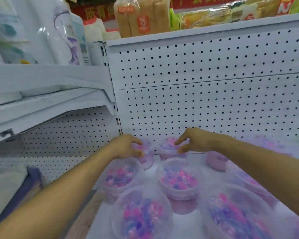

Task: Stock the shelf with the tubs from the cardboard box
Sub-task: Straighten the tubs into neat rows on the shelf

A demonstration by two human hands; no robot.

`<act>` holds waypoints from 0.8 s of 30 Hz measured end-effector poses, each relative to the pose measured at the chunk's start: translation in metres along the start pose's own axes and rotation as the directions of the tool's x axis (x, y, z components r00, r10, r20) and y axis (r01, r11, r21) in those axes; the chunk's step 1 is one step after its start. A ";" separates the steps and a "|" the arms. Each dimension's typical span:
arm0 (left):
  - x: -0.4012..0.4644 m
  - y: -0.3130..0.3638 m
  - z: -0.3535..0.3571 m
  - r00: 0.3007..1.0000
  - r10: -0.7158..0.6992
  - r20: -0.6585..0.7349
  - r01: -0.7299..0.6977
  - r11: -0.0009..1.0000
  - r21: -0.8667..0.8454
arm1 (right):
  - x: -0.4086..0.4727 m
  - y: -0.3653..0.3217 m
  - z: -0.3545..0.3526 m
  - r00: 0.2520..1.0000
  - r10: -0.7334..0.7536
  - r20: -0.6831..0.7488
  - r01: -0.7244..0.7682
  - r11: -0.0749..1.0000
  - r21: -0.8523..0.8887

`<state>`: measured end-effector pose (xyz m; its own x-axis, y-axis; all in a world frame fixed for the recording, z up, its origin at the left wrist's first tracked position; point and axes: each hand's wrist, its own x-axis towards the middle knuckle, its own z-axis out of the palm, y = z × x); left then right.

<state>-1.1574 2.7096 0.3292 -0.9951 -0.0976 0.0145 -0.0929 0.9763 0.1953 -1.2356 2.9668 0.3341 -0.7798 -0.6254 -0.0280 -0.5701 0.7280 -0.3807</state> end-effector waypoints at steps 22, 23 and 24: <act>0.028 0.066 0.026 0.958 0.287 0.019 -0.287 0.958 -0.011 | -0.049 0.050 -0.033 0.936 0.348 -0.061 -0.353 0.914 -0.201; 0.029 0.067 0.027 0.958 0.287 0.014 -0.287 0.958 -0.029 | -0.046 0.049 -0.031 0.946 0.318 -0.065 -0.325 0.928 -0.180; 0.030 0.068 0.027 0.958 0.287 0.011 -0.286 0.957 -0.040 | -0.042 0.049 -0.029 0.952 0.295 -0.077 -0.304 0.939 -0.162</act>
<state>-1.1941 2.7781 0.3162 -0.9802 0.1888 0.0595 0.1974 0.9548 0.2224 -1.2383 3.0371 0.3429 -0.9307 -0.3594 -0.0681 -0.3402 0.9189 -0.1995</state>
